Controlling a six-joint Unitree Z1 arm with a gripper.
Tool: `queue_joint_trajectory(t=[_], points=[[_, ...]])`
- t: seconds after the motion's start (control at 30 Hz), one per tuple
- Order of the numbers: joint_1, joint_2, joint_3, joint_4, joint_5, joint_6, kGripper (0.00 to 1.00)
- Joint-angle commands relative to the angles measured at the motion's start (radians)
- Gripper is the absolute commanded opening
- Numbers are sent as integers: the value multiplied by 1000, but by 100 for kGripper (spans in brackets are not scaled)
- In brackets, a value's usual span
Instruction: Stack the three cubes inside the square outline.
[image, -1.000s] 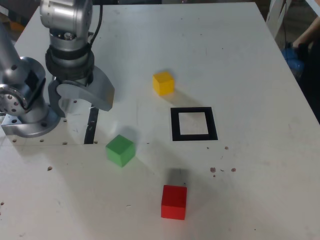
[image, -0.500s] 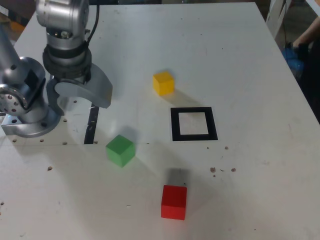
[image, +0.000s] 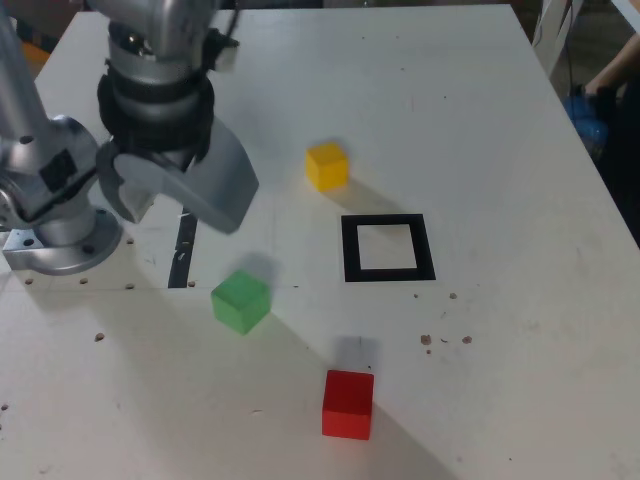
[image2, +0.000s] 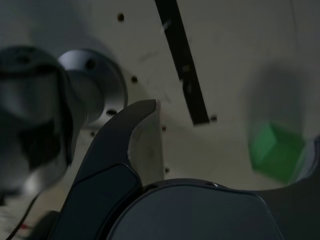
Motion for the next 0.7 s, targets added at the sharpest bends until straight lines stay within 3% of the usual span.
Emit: queue_joint_trajectory(t=[0.0, 0.17, 0.37, 0.67], points=[[-75, 128, -386, 71, -2, -20, 98], [-150, 287, -656, 169, -14, -51, 97], [-188, 434, -868, 206, -41, -78, 97], [-191, 483, -944, 211, -42, -80, 97]])
